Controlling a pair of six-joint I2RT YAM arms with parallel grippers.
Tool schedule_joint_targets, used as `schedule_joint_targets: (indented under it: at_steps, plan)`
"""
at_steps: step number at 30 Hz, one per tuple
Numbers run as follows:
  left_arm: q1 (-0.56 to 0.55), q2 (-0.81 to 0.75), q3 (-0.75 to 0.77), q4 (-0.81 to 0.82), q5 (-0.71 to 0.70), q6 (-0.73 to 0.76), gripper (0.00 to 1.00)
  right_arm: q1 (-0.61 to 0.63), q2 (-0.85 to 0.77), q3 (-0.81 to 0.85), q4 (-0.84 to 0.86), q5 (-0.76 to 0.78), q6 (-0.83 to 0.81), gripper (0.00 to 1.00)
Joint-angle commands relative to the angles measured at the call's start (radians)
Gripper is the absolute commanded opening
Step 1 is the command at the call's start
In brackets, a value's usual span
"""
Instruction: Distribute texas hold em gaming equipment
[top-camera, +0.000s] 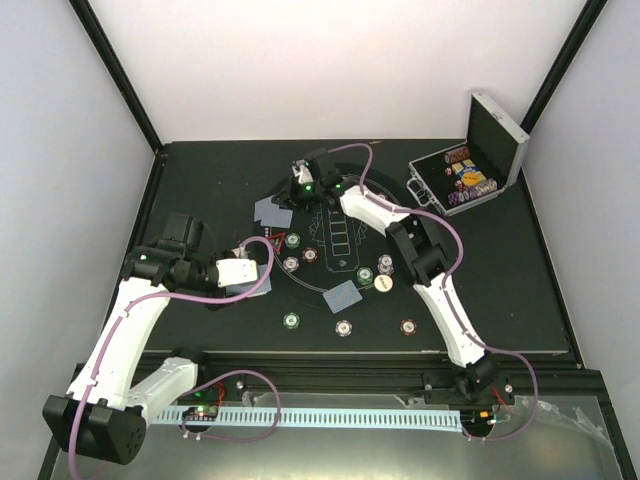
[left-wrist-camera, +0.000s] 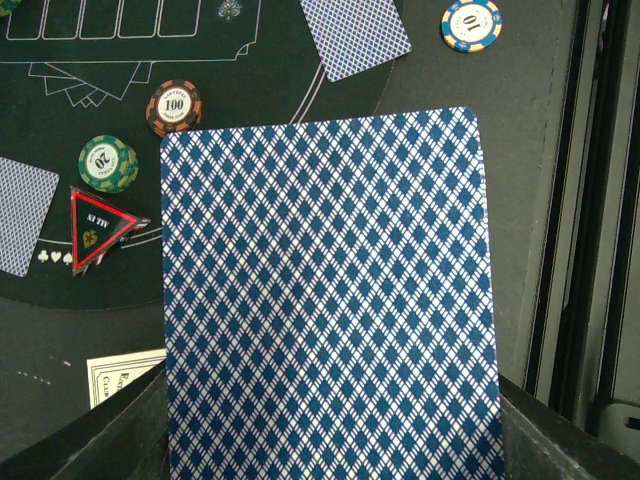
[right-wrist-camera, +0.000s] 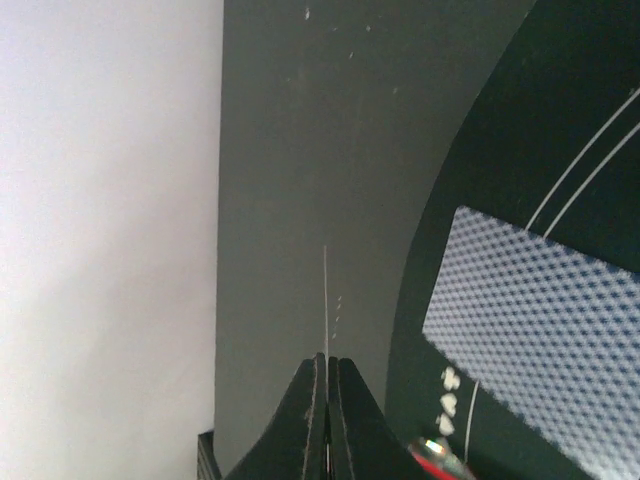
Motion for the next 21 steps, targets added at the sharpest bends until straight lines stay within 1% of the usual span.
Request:
schedule_joint_targets:
  at_steps: [1,3,4,9,11,12,17,21]
  plan:
    - [-0.003,-0.010,0.041,-0.025,0.023,-0.009,0.02,-0.001,0.067,0.109,-0.102,0.052,-0.020,0.02]
    - [-0.004,-0.009,0.039,-0.025,0.022,-0.009,0.02,-0.001,0.069,0.105,-0.127,0.072,-0.039,0.03]
    - [-0.003,-0.008,0.038,-0.025,0.020,-0.008,0.02,-0.002,0.066,0.102,-0.140,0.082,-0.049,0.05]
    - [-0.004,-0.008,0.039,-0.027,0.022,-0.011,0.02,-0.008,0.014,0.076,-0.209,0.129,-0.109,0.36]
    - [-0.003,-0.010,0.044,-0.028,0.022,-0.015,0.01,-0.017,-0.036,0.036,-0.207,0.142,-0.129,0.46]
    - [-0.004,-0.011,0.046,-0.030,0.023,-0.017,0.02,-0.021,-0.067,0.007,-0.200,0.147,-0.137,0.50]
    - [-0.003,-0.013,0.060,-0.038,0.039,-0.037,0.02,-0.036,-0.248,-0.179,-0.145,0.148,-0.154,0.60]
    - [-0.003,-0.014,0.060,-0.037,0.041,-0.041,0.02,-0.032,-0.447,-0.443,0.002,0.098,-0.119,0.68]
